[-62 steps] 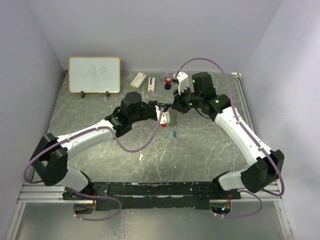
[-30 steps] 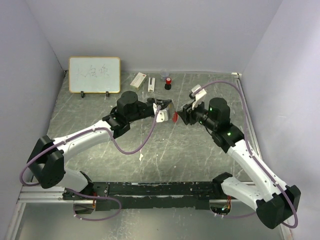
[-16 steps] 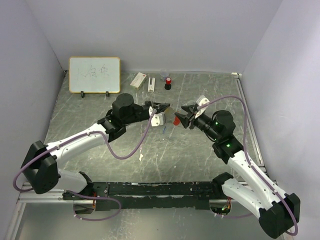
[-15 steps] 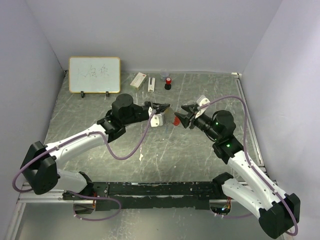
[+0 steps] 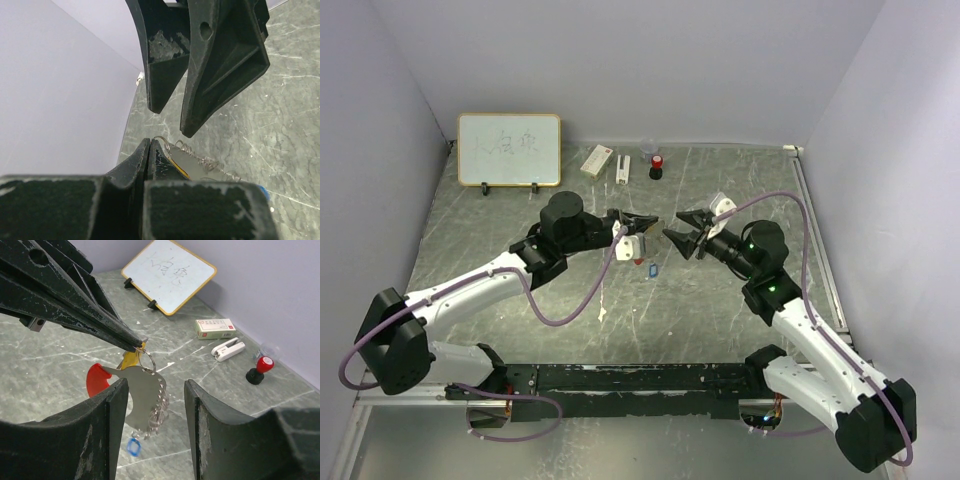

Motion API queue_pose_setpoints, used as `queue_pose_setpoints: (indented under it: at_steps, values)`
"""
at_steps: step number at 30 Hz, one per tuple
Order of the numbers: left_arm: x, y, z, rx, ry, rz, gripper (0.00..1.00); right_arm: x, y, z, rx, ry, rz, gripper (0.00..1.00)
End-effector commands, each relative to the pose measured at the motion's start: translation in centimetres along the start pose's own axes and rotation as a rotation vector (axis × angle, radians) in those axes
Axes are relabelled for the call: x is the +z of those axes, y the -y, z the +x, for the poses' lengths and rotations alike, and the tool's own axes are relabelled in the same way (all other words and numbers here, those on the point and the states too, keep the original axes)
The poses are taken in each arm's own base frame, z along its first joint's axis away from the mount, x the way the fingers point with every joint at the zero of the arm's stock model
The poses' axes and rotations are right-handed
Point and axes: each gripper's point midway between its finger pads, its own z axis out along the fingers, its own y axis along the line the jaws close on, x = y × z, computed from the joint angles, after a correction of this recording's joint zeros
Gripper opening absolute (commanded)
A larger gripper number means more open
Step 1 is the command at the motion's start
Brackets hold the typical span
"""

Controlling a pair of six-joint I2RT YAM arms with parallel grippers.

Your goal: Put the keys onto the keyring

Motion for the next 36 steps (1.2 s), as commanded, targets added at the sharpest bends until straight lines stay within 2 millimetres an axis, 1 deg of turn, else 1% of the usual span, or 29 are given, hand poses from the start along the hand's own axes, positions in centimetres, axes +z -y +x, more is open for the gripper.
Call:
queue_pose_setpoints:
  at_steps: [1,7,14,22,25,28,32,36]
  values:
    - [-0.5,-0.4,-2.1,0.017,0.067,0.001,0.07,0.1,-0.2,-0.4,-0.01,0.04,-0.025,0.48]
    - [-0.5,0.1,-2.4,0.012,0.079,0.025,0.07,0.2,-0.5,-0.5,-0.011,0.056,-0.059,0.43]
    - [-0.5,0.6,-2.6,0.008,0.091,0.055,0.07,0.6,-0.5,-0.6,-0.015,0.063,-0.093,0.41]
    - [-0.6,0.6,-3.0,0.009,0.099,0.06,0.07,1.2,-0.8,-0.2,-0.006,0.059,-0.132,0.38]
    - [-0.6,0.7,-2.9,0.007,0.102,0.065,0.07,1.2,-0.9,-0.5,-0.012,0.071,-0.143,0.33]
    - [-0.6,0.7,-2.9,0.007,0.101,0.064,0.07,1.3,-1.0,-0.5,-0.012,0.067,-0.158,0.24]
    - [-0.5,0.7,-2.7,0.004,0.094,0.063,0.07,1.3,-1.3,-0.8,-0.014,0.074,-0.171,0.2]
    - [-0.3,0.7,-2.4,0.0,0.088,0.062,0.07,1.2,-1.2,-0.9,-0.017,0.081,-0.167,0.1]
